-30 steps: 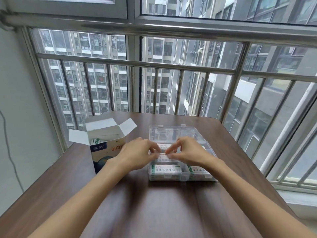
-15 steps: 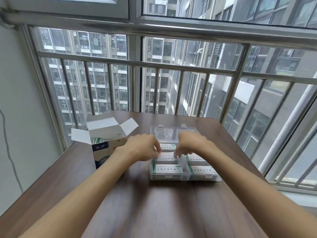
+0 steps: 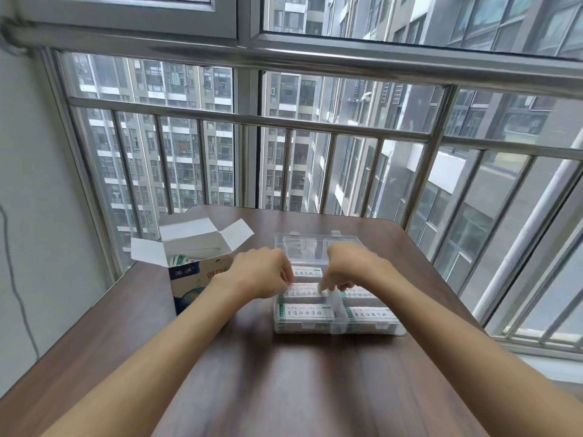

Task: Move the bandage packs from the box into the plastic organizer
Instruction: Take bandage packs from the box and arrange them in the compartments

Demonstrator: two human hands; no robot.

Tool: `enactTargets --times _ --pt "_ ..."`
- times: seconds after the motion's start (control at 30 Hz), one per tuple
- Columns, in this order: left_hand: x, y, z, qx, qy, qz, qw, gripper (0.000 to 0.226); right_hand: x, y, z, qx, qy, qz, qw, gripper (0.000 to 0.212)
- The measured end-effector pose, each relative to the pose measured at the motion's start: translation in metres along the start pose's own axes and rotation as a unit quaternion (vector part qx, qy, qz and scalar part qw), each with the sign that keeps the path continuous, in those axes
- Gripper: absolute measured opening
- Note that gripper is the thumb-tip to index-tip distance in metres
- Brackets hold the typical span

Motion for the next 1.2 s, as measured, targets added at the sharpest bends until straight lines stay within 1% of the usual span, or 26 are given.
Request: enactTargets --times 0.1,0.17,0.23,0.33,0.47,0.57,0.67,0.8,0.97,1.07,1.2 --pt "-0.003 -0.002 -0.001 -0.015 -0.009 -0.035 0.999 0.024 -0.01 -0.024 -0.015 0.053 -0.016 -0.028 0.998 0.016" --pt "-0.002 -0.005 -0.005 -0.041 -0.016 -0.079 0.996 0.023 -0.015 -0.037 -0.032 0.062 -0.005 -0.048 0.997 0.017" --pt "0.003 -0.008 -0.015 -0.074 -0.004 -0.103 0.992 0.02 -0.015 -0.042 -0.052 0.059 0.018 -0.063 0.996 0.02" --pt "0.014 -0.007 -0.041 -0.09 0.043 -0.09 0.991 0.019 -0.012 -0.036 -0.078 0.061 0.038 -0.07 0.995 0.018" --pt "0.026 0.004 -0.062 -0.053 0.078 -0.057 0.994 0.023 -0.008 -0.022 -0.098 0.064 0.056 -0.077 0.993 0.02" --pt "0.032 0.009 -0.068 -0.035 0.075 -0.051 0.995 0.025 -0.007 -0.018 -0.104 0.056 0.071 -0.097 0.991 0.024" --pt "0.034 0.009 -0.069 -0.017 0.077 -0.056 0.995 0.026 -0.006 -0.017 -0.1 0.045 0.08 -0.077 0.993 0.024" --pt "0.034 0.009 -0.069 -0.008 0.078 -0.054 0.995 0.025 -0.005 -0.016 -0.091 0.026 0.093 -0.055 0.994 0.033" --pt "0.033 0.009 -0.068 -0.015 0.076 -0.057 0.995 0.025 -0.006 -0.017 -0.089 0.024 0.105 -0.043 0.993 0.024" --pt "0.034 0.008 -0.07 -0.006 0.078 -0.043 0.996 0.024 -0.008 -0.015 -0.087 0.03 0.11 -0.027 0.993 0.027" --pt "0.033 0.008 -0.073 0.002 0.075 -0.036 0.996 0.024 -0.013 -0.016 -0.088 0.038 0.107 -0.038 0.993 0.028"
Point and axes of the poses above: each hand's wrist, its own x-axis towards the middle knuckle, its own y-axis out of the palm, z = x × y, the point moved 2 cm from there along x, towards the middle knuckle, and after that the axes turned 10 degrees about x, right-handed, at the moved point
